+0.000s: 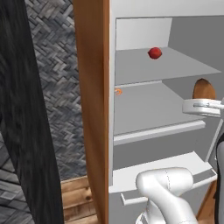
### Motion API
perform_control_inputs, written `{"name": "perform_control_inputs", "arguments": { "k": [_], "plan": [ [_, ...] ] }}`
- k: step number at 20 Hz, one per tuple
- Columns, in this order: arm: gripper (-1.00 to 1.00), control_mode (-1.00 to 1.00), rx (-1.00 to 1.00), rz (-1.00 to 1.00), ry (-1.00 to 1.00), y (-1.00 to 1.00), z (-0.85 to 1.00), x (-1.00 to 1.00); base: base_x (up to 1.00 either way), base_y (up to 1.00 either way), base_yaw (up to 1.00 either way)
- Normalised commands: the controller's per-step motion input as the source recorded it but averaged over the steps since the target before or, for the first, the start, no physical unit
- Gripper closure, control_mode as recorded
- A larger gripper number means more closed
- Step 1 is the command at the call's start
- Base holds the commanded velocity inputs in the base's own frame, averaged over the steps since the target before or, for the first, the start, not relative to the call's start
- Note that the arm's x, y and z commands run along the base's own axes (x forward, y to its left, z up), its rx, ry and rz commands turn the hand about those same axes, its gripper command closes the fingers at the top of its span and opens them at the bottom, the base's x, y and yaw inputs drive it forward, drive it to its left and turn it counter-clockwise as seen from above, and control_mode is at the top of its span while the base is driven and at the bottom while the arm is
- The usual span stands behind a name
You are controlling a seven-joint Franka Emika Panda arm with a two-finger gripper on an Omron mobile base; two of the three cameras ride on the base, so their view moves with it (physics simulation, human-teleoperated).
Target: Transport the steak and potato to the fridge. Place the steak on the rack containing meat and place the potato on the rack containing the vegetable, ensuring meats and vegetables are on different racks.
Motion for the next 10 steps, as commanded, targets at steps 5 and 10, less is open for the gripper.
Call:
{"name": "perform_control_inputs", "arguments": {
  "k": [5,10],
  "plan": [
    [1.00,1.00,0.00,0.00,0.00,0.00,0.00,0.00,0.68,-0.03,0.05],
    [1.00,1.00,0.00,0.00,0.00,0.00,0.00,0.00,0.49,0.00,0.02]
  ]
}}
